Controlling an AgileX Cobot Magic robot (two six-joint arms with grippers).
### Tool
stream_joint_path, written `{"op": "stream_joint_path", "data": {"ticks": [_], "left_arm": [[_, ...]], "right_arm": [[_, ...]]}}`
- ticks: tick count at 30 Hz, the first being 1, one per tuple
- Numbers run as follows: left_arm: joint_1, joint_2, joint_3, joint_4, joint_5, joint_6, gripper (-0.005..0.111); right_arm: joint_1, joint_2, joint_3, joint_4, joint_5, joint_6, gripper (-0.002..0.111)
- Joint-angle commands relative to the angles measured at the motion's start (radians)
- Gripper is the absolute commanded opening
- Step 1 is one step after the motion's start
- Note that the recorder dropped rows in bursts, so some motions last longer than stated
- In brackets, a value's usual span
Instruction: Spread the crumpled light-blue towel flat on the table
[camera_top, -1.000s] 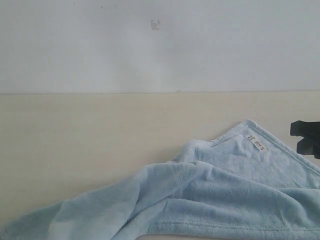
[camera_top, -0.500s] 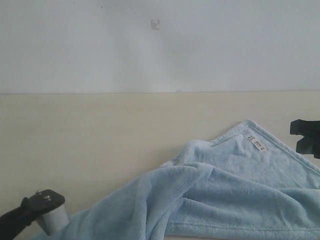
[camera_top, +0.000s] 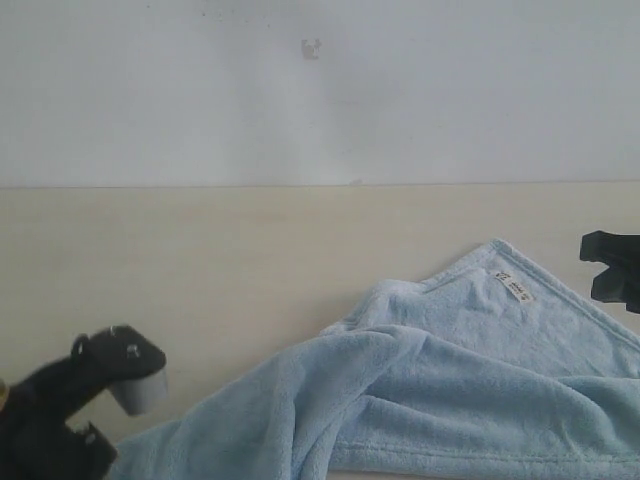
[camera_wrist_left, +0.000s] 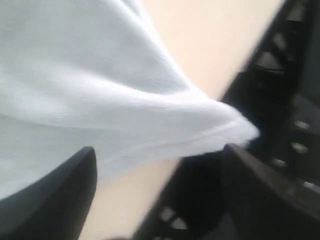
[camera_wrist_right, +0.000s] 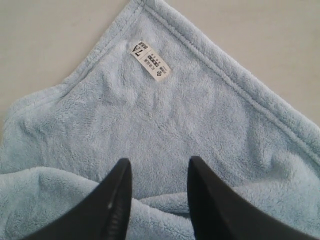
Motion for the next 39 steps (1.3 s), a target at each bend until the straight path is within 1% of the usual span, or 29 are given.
{"op": "stream_joint_path", "data": {"ticks": [1, 2, 3, 4, 5, 6, 7, 9, 11, 13, 14, 16, 18, 21, 22, 24, 26, 28, 29, 30, 33, 34, 36, 38, 39], "left_arm": [[-0.007, -0.012, -0.087, 0.603, -0.028, -0.372, 0.065], [-0.007, -0.004, -0.087, 0.832, -0.027, -0.573, 0.065], [-0.007, 0.004, -0.081, 0.967, -0.006, -0.707, 0.065], [-0.003, 0.021, -0.073, 1.087, 0.046, -0.827, 0.063], [0.002, 0.042, -0.069, 1.141, 0.101, -0.873, 0.060], [0.007, 0.060, -0.063, 1.138, 0.141, -0.868, 0.057], [0.008, 0.082, -0.061, 1.101, 0.155, -0.845, 0.054], [0.008, 0.126, -0.061, 0.994, 0.133, -0.756, 0.050], [0.010, 0.169, -0.061, 0.913, 0.091, -0.674, 0.050], [0.030, 0.240, -0.041, 0.932, 0.031, -0.671, 0.050], [0.054, 0.274, -0.029, 0.932, 0.025, -0.671, 0.050], [0.102, 0.335, -0.006, 0.932, 0.019, -0.732, 0.050], [0.111, 0.362, -0.003, 0.887, -0.018, -0.742, 0.050], [0.111, 0.367, -0.003, 0.750, -0.109, -0.583, 0.050], [0.111, 0.367, -0.003, 0.703, -0.164, -0.522, 0.050], [0.111, 0.370, -0.003, 0.697, -0.216, -0.507, 0.050], [0.119, 0.370, -0.003, 0.713, -0.227, -0.507, 0.050], [0.141, 0.372, -0.002, 0.720, -0.235, -0.507, 0.050], [0.174, 0.381, 0.006, 0.727, -0.241, -0.507, 0.050], [0.186, 0.385, 0.010, 0.733, -0.247, -0.507, 0.050], [0.201, 0.390, 0.009, 0.736, -0.251, -0.515, 0.049], [0.201, 0.390, 0.005, 0.736, -0.251, -0.515, 0.047], [0.201, 0.390, -0.004, 0.734, -0.243, -0.515, 0.036], [0.201, 0.390, -0.010, 0.738, -0.228, -0.515, 0.018], [0.201, 0.390, -0.010, 0.740, -0.225, -0.515, 0.011]], "right_arm": [[0.002, 0.000, 0.001, 0.004, -0.004, -0.003, 0.036], [0.002, 0.000, 0.001, 0.004, -0.004, -0.003, 0.036], [0.002, 0.000, 0.001, 0.004, -0.004, -0.003, 0.036], [0.002, 0.000, 0.001, 0.004, -0.004, -0.003, 0.036], [0.002, 0.000, 0.001, 0.009, -0.004, -0.003, 0.036], [0.002, 0.000, 0.001, 0.017, -0.004, -0.003, 0.036], [0.002, 0.000, 0.001, 0.027, -0.004, -0.003, 0.036], [0.002, 0.000, 0.001, 0.029, 0.006, -0.003, 0.036], [0.002, 0.000, 0.001, 0.029, 0.023, -0.003, 0.036], [0.002, 0.000, 0.001, 0.029, 0.060, -0.003, 0.036], [0.002, 0.000, 0.001, 0.029, 0.068, -0.003, 0.036], [0.002, 0.000, 0.001, 0.029, 0.073, -0.003, 0.036], [0.002, 0.000, 0.001, 0.033, 0.061, -0.003, 0.036], [0.002, 0.000, 0.001, 0.052, 0.037, -0.003, 0.036], [0.002, 0.000, 0.001, 0.065, 0.035, -0.003, 0.036], [0.002, 0.000, 0.001, 0.075, 0.035, -0.003, 0.036], [0.002, 0.000, 0.001, 0.075, 0.035, -0.003, 0.036], [0.002, 0.000, 0.001, 0.075, 0.035, -0.003, 0.036], [0.002, 0.000, 0.001, 0.075, 0.035, -0.003, 0.036], [0.002, 0.000, 0.001, 0.075, 0.035, -0.003, 0.036], [0.002, 0.000, 0.001, 0.075, 0.035, -0.003, 0.036], [0.002, 0.000, 0.001, 0.075, 0.035, -0.003, 0.036], [0.002, 0.000, 0.001, 0.075, 0.031, -0.003, 0.036], [0.002, 0.000, 0.001, 0.075, 0.029, -0.003, 0.036], [0.002, 0.000, 0.001, 0.077, 0.027, -0.003, 0.036]]}}
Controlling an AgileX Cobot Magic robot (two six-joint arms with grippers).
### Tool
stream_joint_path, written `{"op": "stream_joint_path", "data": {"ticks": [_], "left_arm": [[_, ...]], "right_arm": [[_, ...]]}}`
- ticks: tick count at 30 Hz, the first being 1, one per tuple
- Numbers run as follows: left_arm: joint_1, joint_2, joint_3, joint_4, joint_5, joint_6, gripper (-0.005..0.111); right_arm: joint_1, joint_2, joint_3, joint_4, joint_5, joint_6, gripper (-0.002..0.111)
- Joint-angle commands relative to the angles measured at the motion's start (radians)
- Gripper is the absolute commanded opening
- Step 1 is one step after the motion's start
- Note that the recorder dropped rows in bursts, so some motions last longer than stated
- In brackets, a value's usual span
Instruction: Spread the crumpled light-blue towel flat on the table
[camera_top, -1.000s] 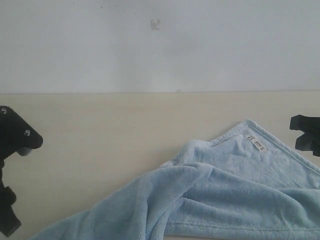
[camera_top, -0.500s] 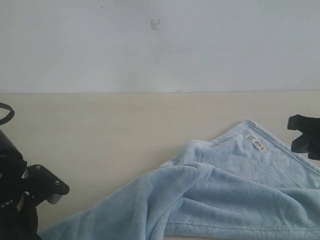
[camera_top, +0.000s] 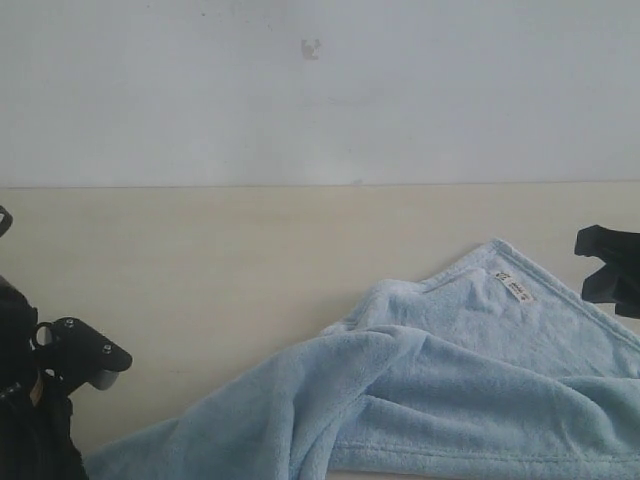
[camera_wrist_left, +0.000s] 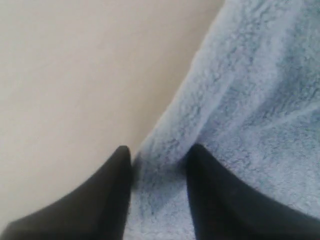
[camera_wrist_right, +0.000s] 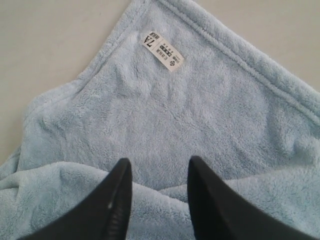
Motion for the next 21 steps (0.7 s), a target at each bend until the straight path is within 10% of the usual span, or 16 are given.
{"op": "stream_joint_path", "data": {"ticks": [1, 5, 13, 21], "left_arm": [[0.003, 0.001, -0.012, 0.015, 0.021, -0.003, 0.004], [0.003, 0.001, -0.016, 0.133, 0.043, -0.079, 0.004], [0.003, 0.001, -0.043, 0.846, 0.282, -0.832, 0.004], [0.003, 0.003, -0.043, 0.869, 0.043, -0.803, 0.004]], "right_arm": [[0.002, 0.000, 0.001, 0.004, -0.012, -0.005, 0.036], [0.002, 0.000, 0.001, 0.004, -0.012, -0.005, 0.036], [0.002, 0.000, 0.001, 0.004, -0.012, -0.005, 0.036], [0.002, 0.000, 0.001, 0.004, -0.008, -0.036, 0.036]]}}
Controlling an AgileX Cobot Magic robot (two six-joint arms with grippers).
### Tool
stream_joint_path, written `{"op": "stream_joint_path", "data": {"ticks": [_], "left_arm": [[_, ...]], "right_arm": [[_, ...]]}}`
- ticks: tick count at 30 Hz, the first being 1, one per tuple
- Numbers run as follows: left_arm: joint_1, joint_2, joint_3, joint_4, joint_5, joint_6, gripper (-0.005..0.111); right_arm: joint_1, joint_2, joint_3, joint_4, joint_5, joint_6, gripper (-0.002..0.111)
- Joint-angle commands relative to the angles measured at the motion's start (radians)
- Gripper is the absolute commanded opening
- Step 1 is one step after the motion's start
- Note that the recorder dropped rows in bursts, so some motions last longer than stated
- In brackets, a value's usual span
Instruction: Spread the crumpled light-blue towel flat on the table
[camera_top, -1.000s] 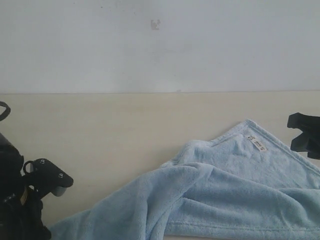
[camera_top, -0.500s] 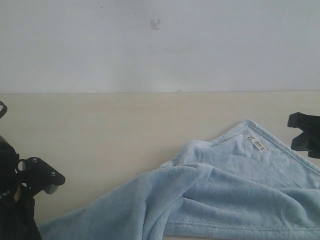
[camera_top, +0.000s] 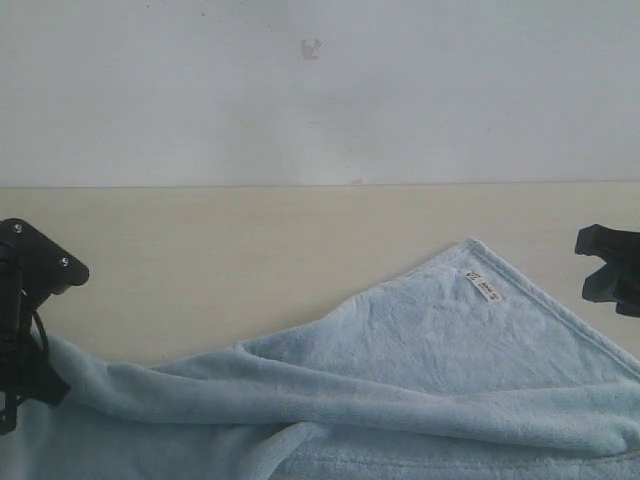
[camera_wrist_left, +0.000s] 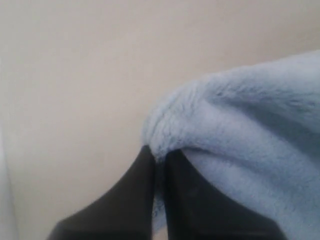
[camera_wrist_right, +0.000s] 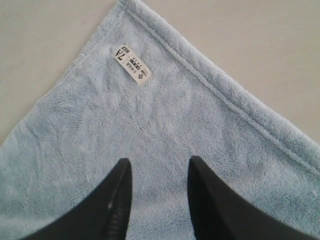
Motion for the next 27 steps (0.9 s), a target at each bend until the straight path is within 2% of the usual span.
{"op": "stream_joint_path", "data": {"ticks": [1, 4, 10, 11, 13, 14, 15, 19, 20, 22, 25, 27], "left_arm": [[0.002, 0.003, -0.006, 0.010, -0.069, 0.015, 0.004], [0.002, 0.003, -0.006, 0.017, -0.062, 0.015, 0.012], [0.002, 0.003, -0.006, 0.004, -0.040, 0.015, 0.053], [0.002, 0.003, -0.006, 0.004, -0.028, 0.015, 0.059], [0.002, 0.003, -0.006, 0.025, -0.013, 0.015, 0.068], [0.002, 0.003, -0.006, 0.051, -0.010, 0.008, 0.070], [0.002, 0.003, -0.006, 0.089, -0.010, -0.017, 0.070], [0.002, 0.003, -0.018, 0.273, 0.059, -0.244, 0.066], [0.002, 0.003, -0.018, 0.339, 0.087, -0.317, 0.061], [0.007, 0.003, -0.018, 0.411, 0.091, -0.430, 0.042], [0.035, 0.003, -0.018, 0.423, -0.080, -0.496, 0.003], [0.051, 0.003, -0.018, 0.416, -0.230, -0.536, 0.005]], "right_arm": [[0.002, 0.000, 0.001, 0.006, -0.001, -0.057, 0.036], [0.018, 0.012, -0.007, 0.007, -0.007, -0.075, 0.036], [0.081, 0.147, -0.123, 0.007, 0.077, -0.149, 0.035], [0.090, 0.178, -0.149, 0.007, 0.086, -0.155, 0.030], [0.104, 0.238, -0.194, 0.007, 0.091, -0.173, 0.013], [0.110, 0.267, -0.222, 0.007, 0.090, -0.188, 0.004], [0.110, 0.291, -0.242, 0.007, 0.075, -0.204, 0.000], [0.110, 0.408, -0.317, 0.005, -0.036, -0.223, 0.000], [0.110, 0.438, -0.337, 0.005, -0.051, -0.225, 0.000], [0.110, 0.504, -0.393, 0.005, -0.048, -0.228, 0.000], [0.110, 0.619, -0.513, 0.011, 0.034, -0.255, 0.000], [0.110, 0.679, -0.607, 0.038, 0.121, -0.296, 0.000]]}}
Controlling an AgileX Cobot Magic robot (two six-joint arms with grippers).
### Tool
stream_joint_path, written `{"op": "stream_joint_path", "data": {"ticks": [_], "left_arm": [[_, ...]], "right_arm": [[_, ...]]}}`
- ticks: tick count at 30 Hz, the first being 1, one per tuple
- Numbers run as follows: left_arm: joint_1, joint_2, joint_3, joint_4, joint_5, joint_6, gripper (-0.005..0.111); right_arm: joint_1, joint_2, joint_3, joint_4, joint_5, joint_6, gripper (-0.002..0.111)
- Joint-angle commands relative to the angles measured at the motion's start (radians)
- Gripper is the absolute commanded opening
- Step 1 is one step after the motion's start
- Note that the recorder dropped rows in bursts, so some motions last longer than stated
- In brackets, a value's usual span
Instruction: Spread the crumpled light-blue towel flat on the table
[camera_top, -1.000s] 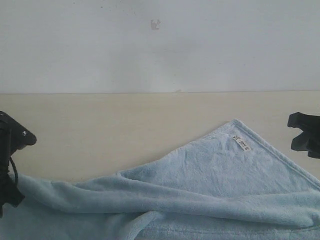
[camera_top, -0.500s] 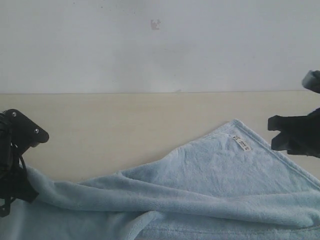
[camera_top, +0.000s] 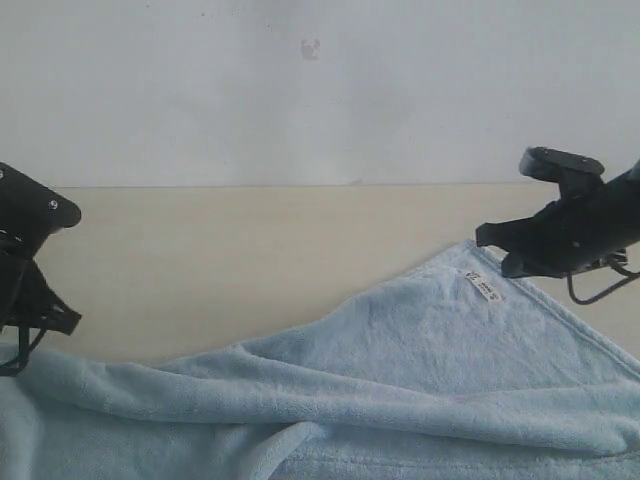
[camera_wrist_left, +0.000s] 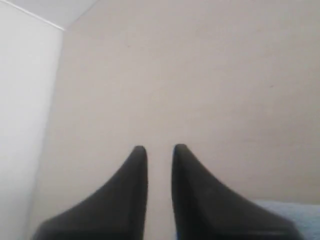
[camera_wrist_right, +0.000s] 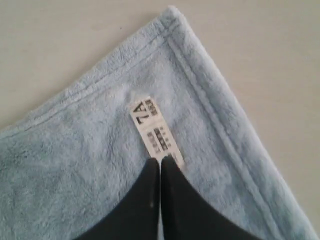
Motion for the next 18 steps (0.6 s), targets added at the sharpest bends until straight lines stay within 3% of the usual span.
{"op": "stream_joint_path", "data": {"ticks": [1, 5, 9, 12, 18], "left_arm": [[0.035, 0.002, -0.003, 0.022, -0.311, -0.149, 0.004], [0.036, 0.002, -0.033, 0.025, -0.601, -0.297, 0.004], [0.036, 0.002, -0.065, 0.025, -0.901, -0.320, 0.004], [0.036, 0.002, -0.078, 0.025, -1.012, -0.320, 0.004], [0.036, 0.002, -0.082, 0.023, -1.040, -0.320, 0.004]], "right_arm": [[0.000, 0.155, -0.205, 0.073, 0.169, -0.099, 0.000], [0.000, 0.242, -0.329, 0.142, 0.237, -0.160, 0.000], [0.000, 0.297, -0.367, 0.134, 0.182, -0.158, 0.000], [0.000, 0.320, -0.367, 0.134, 0.160, -0.169, 0.000], [0.000, 0.354, -0.367, 0.118, 0.131, -0.173, 0.000]]}}
